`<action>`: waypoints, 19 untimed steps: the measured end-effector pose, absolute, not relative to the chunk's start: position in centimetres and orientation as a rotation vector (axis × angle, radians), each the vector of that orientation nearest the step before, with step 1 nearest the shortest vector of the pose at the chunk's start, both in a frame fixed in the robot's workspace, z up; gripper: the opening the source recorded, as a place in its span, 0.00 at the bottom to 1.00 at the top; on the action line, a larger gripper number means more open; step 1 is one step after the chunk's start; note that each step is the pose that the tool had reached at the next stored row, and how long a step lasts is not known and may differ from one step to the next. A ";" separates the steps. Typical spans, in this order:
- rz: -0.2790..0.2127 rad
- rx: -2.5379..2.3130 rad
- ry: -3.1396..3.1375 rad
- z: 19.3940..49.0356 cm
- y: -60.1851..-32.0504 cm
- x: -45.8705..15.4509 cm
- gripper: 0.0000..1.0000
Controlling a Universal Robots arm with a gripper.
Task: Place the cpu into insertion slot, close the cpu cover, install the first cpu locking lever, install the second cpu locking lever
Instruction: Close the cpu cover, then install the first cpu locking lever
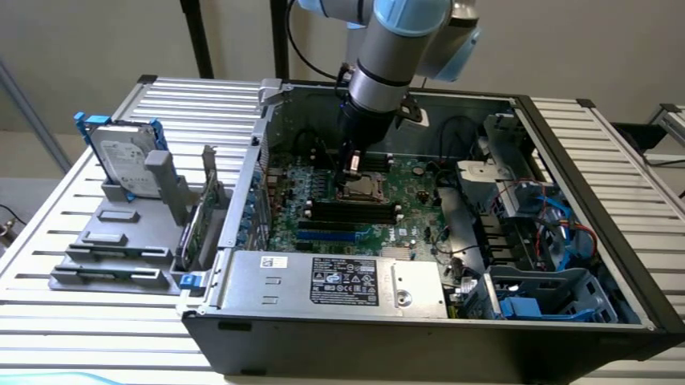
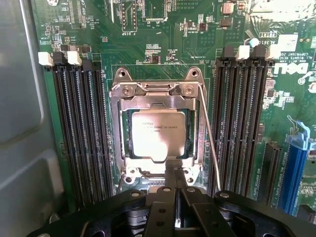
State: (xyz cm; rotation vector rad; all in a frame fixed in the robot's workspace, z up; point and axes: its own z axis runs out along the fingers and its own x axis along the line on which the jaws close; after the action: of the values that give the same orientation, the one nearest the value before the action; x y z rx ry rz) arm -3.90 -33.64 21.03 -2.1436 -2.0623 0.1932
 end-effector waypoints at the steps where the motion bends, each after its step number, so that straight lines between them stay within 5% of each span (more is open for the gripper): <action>1: 0.193 -2.143 -2.062 21.2 -33.7 -4.1 0.11; 19: 0.191 -2.142 -2.061 22.1 -34.3 -6.7 0.11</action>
State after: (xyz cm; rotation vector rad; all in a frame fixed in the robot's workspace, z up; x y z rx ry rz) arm -6.72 -34.25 22.12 -2.1420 -2.0614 0.1908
